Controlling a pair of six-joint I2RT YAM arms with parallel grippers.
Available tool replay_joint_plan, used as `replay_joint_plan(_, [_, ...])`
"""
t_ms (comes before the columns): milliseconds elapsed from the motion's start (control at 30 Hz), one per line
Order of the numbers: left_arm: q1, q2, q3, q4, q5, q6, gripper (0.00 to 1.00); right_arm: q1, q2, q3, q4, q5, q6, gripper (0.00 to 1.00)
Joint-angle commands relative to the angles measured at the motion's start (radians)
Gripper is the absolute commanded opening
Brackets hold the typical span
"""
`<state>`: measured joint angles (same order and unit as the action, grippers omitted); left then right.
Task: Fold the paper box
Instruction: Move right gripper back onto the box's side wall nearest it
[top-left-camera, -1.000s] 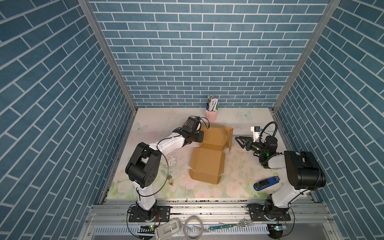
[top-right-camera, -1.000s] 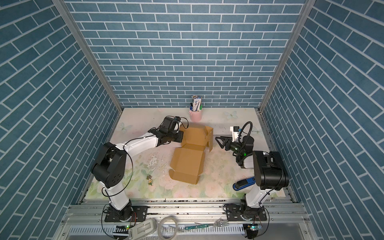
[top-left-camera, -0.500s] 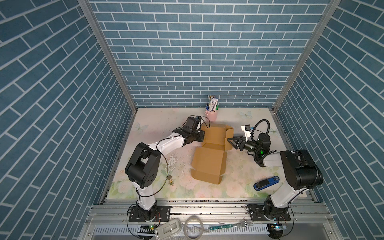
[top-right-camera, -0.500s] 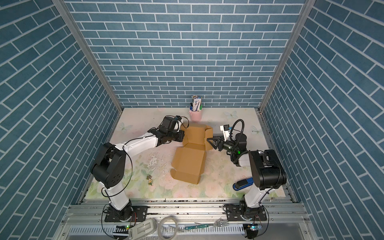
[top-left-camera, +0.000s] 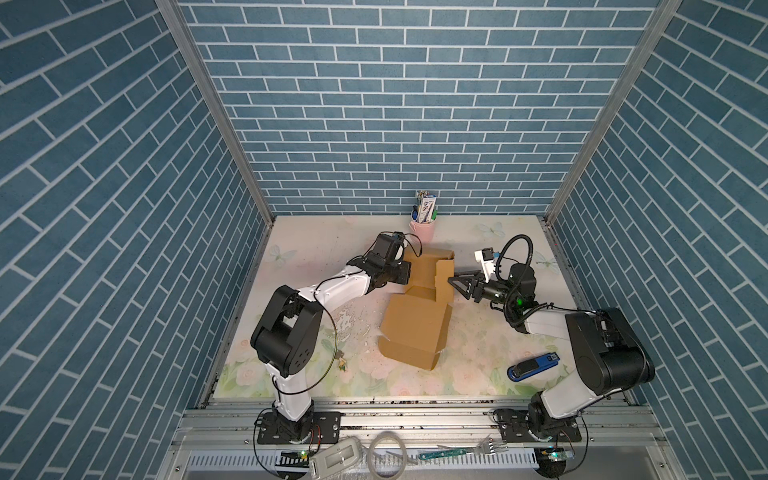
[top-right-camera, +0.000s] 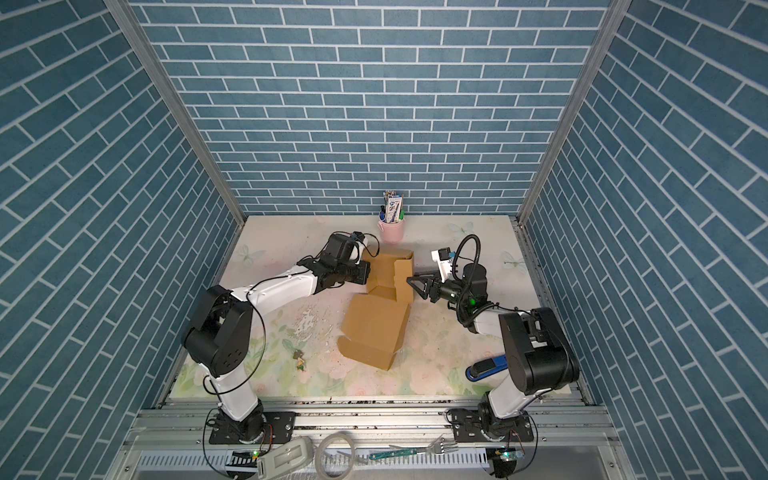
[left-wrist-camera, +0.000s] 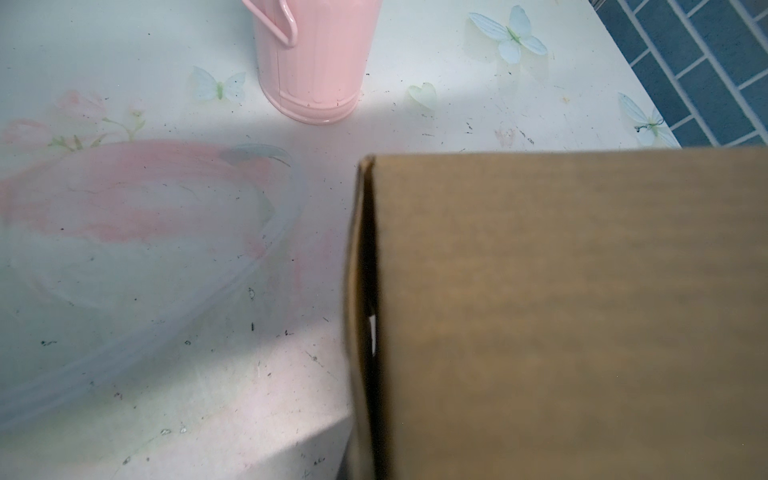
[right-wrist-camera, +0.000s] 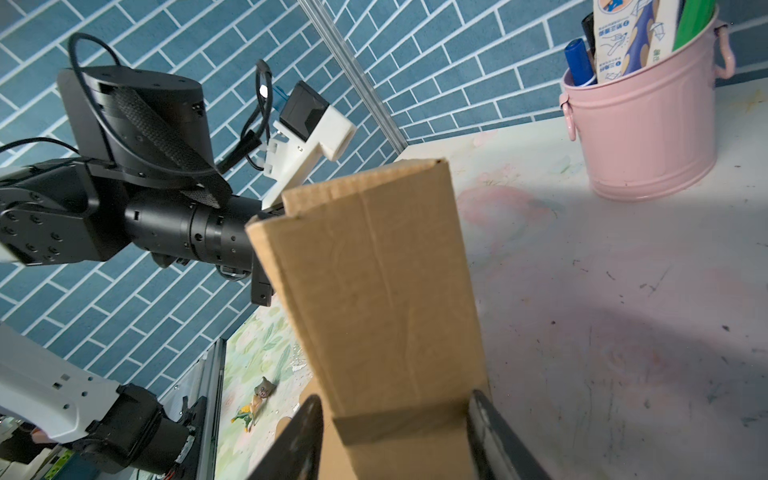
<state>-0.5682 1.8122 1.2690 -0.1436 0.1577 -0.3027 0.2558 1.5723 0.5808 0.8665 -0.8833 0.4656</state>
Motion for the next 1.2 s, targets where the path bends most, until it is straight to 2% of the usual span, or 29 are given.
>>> replay_joint_plan(0, [-0.024,0.016,0.021,0.022,-0.014,-0.009,0.01,0.032,-0.05,0.026,-0.105,0.104,-0.083,0.54])
replay_joint_plan(367, [-0.054,0.002,0.019,0.022,-0.07,-0.013,0.01,0.135,-0.109,0.044,-0.263,0.485,-0.156,0.52])
replay_joint_plan(567, [-0.073,0.002,0.024,0.0,-0.14,-0.037,0.01,0.216,-0.118,0.066,-0.315,0.755,-0.184,0.37])
replay_joint_plan(767, [-0.091,-0.015,-0.006,0.033,-0.23,-0.08,0.01,0.261,-0.092,0.096,-0.369,1.027,-0.122,0.23])
replay_joint_plan(1000, [-0.113,-0.006,-0.003,0.052,-0.277,-0.114,0.01,0.347,-0.025,0.134,-0.371,1.289,-0.08,0.2])
replay_joint_plan(1167, [-0.114,0.001,0.01,0.037,-0.28,-0.125,0.01,0.399,0.032,0.189,-0.401,1.452,-0.071,0.12])
